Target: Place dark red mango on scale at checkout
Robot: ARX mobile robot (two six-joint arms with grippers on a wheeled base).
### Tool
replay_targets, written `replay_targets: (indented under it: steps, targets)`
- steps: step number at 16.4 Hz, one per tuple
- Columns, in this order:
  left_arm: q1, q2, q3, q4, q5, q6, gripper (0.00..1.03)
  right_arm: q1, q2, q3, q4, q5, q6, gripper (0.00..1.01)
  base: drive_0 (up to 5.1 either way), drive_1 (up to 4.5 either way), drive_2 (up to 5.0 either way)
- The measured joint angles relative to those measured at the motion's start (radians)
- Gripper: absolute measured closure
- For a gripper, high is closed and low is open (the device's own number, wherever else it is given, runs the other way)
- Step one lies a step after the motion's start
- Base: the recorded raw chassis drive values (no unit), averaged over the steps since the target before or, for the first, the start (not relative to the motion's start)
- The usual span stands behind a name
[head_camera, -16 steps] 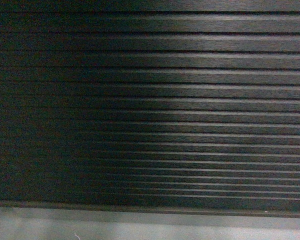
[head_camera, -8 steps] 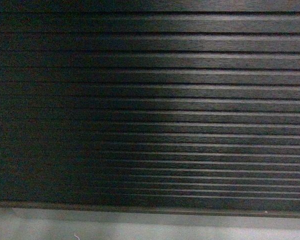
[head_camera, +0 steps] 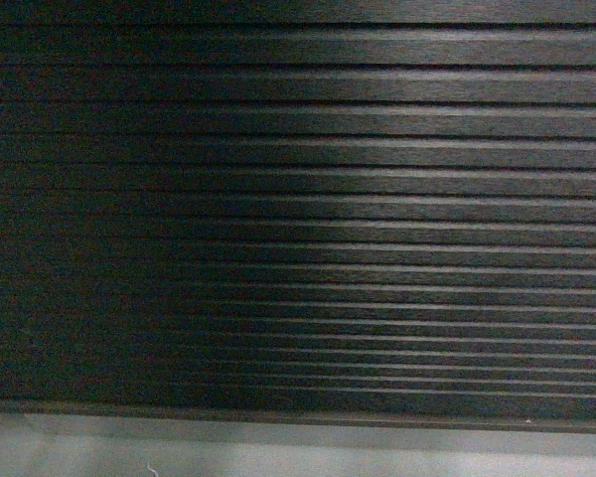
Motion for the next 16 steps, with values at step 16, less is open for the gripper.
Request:
replay_targets:
  steps: [16]
  targets:
    - [0.0, 0.0, 0.0, 0.0, 0.001, 0.0, 0.05, 0.0, 0.0, 0.0, 0.0, 0.0, -0.001, 0.03, 0.0, 0.0, 0.0]
